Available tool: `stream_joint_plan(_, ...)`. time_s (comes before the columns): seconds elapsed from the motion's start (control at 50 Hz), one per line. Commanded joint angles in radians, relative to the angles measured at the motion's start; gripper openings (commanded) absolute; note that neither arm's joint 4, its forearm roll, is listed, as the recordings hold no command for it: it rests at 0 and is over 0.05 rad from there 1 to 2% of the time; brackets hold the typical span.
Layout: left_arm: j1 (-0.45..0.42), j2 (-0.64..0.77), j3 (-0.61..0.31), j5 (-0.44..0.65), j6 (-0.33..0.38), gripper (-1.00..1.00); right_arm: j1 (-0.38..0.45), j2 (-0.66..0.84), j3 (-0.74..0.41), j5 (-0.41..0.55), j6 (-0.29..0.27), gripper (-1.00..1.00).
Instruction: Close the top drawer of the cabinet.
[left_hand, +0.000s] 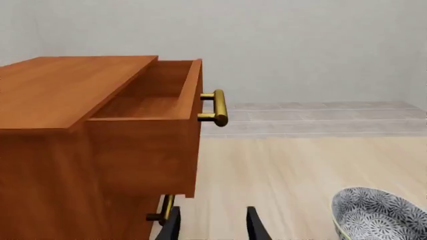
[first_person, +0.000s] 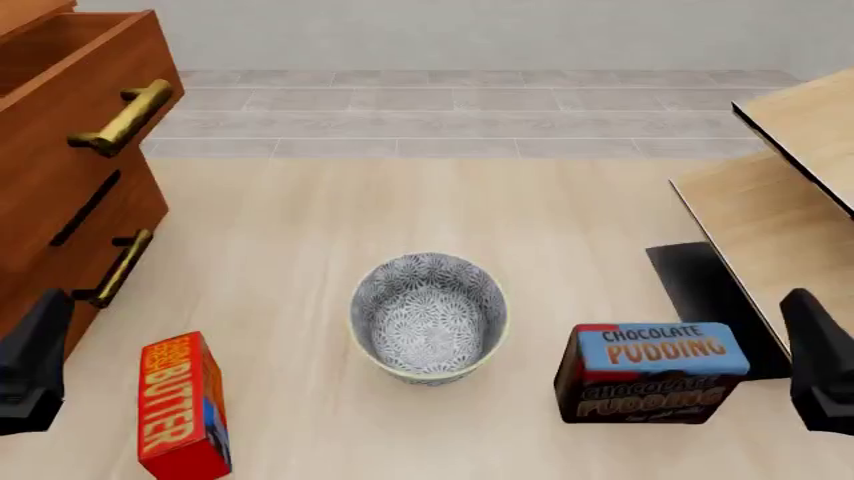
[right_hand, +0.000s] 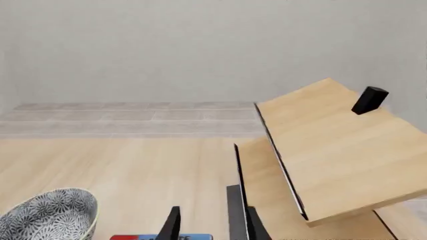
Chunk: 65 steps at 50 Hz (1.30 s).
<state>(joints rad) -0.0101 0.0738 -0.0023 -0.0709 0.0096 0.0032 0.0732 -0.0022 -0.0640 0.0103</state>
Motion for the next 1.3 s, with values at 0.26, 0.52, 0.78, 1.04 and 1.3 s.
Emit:
stream_joint_plan(0.26, -0.003, -0.074, -0.017, 0.077, 0.010, 1.00, 0.004, -0.073, -0.004, 0.069, 0.008, 1.00)
stream_joint_plan(0.52, -0.036, -0.074, -0.029, 0.006, 0.215, 1.00, 0.006, -0.073, -0.001, 0.071, 0.011, 1.00)
stream_joint_plan(0.78, -0.068, -0.074, -0.061, -0.055, 0.325, 1.00, 0.012, -0.073, 0.000, 0.077, 0.003, 1.00)
stream_joint_plan(1.04, -0.087, -0.074, -0.045, -0.139, 0.513, 1.00, 0.020, -0.073, -0.001, 0.090, -0.004, 1.00)
stream_joint_plan(1.3, -0.124, -0.020, 0.002, -0.216, 0.653, 1.00, 0.014, -0.073, 0.001, 0.102, 0.000, 1.00)
